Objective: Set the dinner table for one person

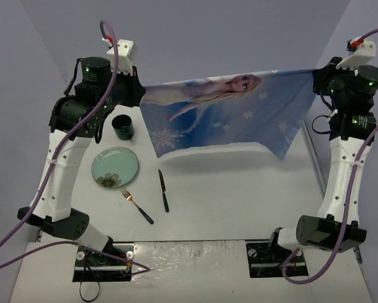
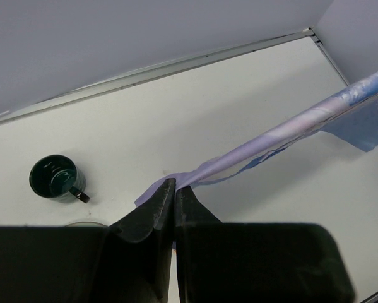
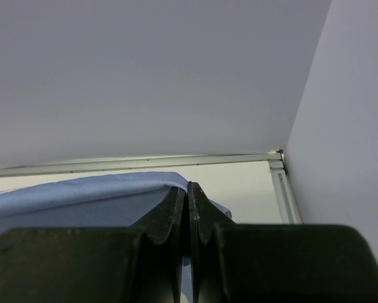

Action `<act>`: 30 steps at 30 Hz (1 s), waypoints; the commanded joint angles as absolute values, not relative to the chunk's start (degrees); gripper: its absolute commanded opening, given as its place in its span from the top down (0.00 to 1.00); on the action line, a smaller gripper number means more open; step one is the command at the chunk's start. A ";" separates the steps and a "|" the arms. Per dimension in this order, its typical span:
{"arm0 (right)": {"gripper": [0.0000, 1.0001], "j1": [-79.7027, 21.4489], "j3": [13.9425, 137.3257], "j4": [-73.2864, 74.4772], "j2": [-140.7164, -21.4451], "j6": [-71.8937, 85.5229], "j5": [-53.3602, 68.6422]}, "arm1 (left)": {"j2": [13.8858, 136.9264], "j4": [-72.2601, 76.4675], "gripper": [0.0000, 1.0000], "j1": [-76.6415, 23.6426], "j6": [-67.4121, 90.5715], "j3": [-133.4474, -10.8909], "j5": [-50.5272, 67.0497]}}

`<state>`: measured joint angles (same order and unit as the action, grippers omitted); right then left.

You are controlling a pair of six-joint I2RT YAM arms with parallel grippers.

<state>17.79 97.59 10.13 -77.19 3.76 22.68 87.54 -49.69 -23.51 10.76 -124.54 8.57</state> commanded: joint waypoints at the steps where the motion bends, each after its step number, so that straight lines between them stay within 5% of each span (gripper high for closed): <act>1: 1.00 15.02 104.07 7.25 -81.57 3.87 20.21 | 84.82 -50.20 1.00 -22.09 11.29 -124.59 4.47; 14: 1.00 3.57 118.95 10.81 -102.56 -3.65 13.18 | 94.71 -49.29 1.00 -21.34 11.96 -129.81 2.43; 24: 1.00 0.97 149.87 5.55 -123.39 -2.27 14.04 | 109.73 -46.83 1.00 -18.20 10.19 -154.97 2.08; 30: 1.00 3.68 130.65 -17.71 -112.53 2.04 15.90 | 100.05 -34.92 1.00 -18.19 8.30 -142.34 4.56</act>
<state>0.96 139.46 6.53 -124.67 -1.43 14.94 112.06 -48.22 -18.54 10.43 -148.31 3.11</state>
